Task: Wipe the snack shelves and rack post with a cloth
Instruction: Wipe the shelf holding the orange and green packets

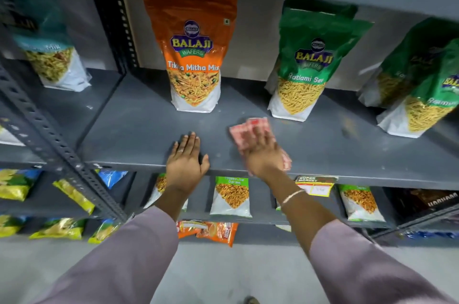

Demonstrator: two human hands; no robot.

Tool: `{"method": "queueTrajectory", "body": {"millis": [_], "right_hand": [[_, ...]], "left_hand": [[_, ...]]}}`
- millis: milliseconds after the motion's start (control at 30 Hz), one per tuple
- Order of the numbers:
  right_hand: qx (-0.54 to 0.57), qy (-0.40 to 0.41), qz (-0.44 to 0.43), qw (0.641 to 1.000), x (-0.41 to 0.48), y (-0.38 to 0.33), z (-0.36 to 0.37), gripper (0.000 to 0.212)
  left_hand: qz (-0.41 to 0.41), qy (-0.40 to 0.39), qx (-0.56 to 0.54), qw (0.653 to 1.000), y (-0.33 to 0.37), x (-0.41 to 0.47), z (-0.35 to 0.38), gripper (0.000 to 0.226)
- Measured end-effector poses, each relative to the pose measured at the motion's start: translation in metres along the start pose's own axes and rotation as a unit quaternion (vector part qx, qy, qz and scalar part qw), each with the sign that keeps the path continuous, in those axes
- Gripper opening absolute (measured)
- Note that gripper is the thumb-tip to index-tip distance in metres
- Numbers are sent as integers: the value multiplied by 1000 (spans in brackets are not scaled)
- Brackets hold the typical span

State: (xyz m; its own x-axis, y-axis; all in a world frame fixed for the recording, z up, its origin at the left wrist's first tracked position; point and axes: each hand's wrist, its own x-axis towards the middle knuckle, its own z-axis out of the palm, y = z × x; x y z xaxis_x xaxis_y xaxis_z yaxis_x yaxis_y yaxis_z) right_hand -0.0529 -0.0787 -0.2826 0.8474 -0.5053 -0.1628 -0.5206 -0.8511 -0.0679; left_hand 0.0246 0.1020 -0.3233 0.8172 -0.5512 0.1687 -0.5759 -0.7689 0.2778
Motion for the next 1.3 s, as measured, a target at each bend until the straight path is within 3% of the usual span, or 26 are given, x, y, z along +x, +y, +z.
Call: {"method": "queueTrajectory", "body": {"millis": [133, 233, 333, 400, 500, 533, 667, 733, 800, 867, 1000, 1167, 1300], "right_hand": [[25, -30, -61, 997, 4, 15, -6, 56], [17, -33, 59, 998, 6, 73, -15, 62], [42, -24, 185, 982, 8, 112, -22, 62], [20, -18, 126, 992, 8, 101, -22, 67], [4, -11, -59, 998, 10, 96, -15, 67], [16, -5, -67, 998, 13, 109, -16, 68], [50, 37, -3, 998, 20, 193, -25, 85], [118, 51, -12, 992, 26, 221, -29, 66], [199, 97, 35, 975, 32, 240, -36, 46], [245, 152, 98, 953, 36, 265, -40, 46], [198, 81, 193, 958, 33, 306, -33, 64], [172, 42, 200, 964, 54, 298, -26, 67], [166, 36, 190, 967, 82, 295, -28, 72]], "left_hand": [[18, 9, 8, 1000, -3, -1, 4, 62], [0, 11, 43, 999, 6, -2, 2, 62], [-11, 9, 47, 999, 30, -6, 4, 75], [17, 5, 33, 999, 61, -5, 7, 79], [33, 12, 10, 999, 125, 9, 16, 86], [30, 15, 4, 999, 148, 14, 20, 86], [30, -19, 8, 999, 229, 22, 40, 83], [38, -38, 18, 998, 259, 23, 54, 84], [38, -52, 21, 998, 280, 24, 65, 85], [37, -66, 27, 997, 297, 23, 70, 85], [46, -78, 47, 995, 310, 22, 75, 85], [48, -55, 53, 996, 308, 24, 83, 93], [39, -39, 34, 998, 307, 24, 90, 77]]}}
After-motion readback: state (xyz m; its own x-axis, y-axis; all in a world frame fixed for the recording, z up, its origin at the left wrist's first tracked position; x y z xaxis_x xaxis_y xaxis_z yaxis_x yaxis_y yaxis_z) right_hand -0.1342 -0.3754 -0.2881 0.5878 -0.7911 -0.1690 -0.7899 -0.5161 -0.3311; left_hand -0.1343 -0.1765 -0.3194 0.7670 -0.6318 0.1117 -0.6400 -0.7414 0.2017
